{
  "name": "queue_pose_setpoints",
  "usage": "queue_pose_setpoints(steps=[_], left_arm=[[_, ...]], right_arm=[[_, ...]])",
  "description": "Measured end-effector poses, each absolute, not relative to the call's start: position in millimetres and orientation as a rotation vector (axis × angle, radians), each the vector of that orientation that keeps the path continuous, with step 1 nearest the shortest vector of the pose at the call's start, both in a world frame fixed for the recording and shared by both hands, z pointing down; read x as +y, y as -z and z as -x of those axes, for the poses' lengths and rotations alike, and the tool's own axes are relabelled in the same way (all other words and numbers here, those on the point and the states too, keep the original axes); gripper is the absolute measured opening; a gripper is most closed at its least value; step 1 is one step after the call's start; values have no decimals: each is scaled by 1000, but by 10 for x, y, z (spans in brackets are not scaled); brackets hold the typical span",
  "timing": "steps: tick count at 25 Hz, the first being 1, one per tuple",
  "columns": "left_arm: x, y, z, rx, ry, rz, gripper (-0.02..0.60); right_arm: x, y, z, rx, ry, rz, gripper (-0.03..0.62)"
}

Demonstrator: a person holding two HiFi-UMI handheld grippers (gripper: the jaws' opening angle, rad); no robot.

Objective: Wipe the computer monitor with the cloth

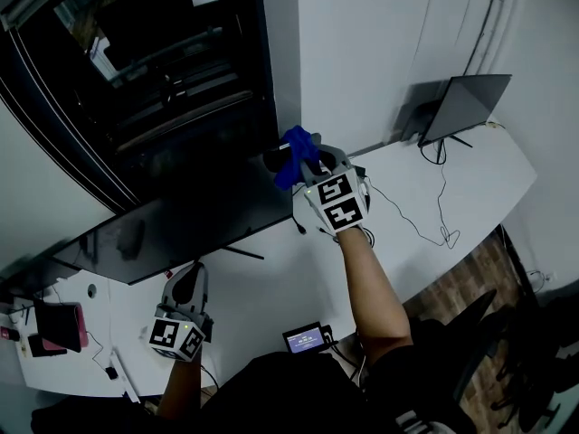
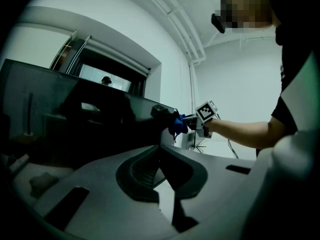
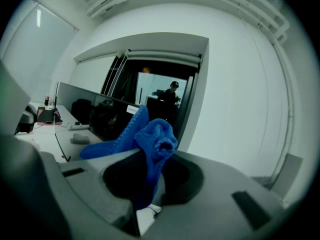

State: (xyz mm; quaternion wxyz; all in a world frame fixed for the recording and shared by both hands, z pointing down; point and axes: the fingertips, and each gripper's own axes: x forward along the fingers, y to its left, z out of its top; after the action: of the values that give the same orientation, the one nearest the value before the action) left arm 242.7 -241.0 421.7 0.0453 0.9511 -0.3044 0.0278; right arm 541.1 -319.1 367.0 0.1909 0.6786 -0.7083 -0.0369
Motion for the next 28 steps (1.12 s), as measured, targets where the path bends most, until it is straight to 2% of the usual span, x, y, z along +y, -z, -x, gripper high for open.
queue_pose_setpoints(steps=[28], left_arm=[[-2511, -4674, -2157, -1027, -167, -2833, -6]], right_arm=[[-3208, -5070, -5354, -2013, -99, -1855, 66]])
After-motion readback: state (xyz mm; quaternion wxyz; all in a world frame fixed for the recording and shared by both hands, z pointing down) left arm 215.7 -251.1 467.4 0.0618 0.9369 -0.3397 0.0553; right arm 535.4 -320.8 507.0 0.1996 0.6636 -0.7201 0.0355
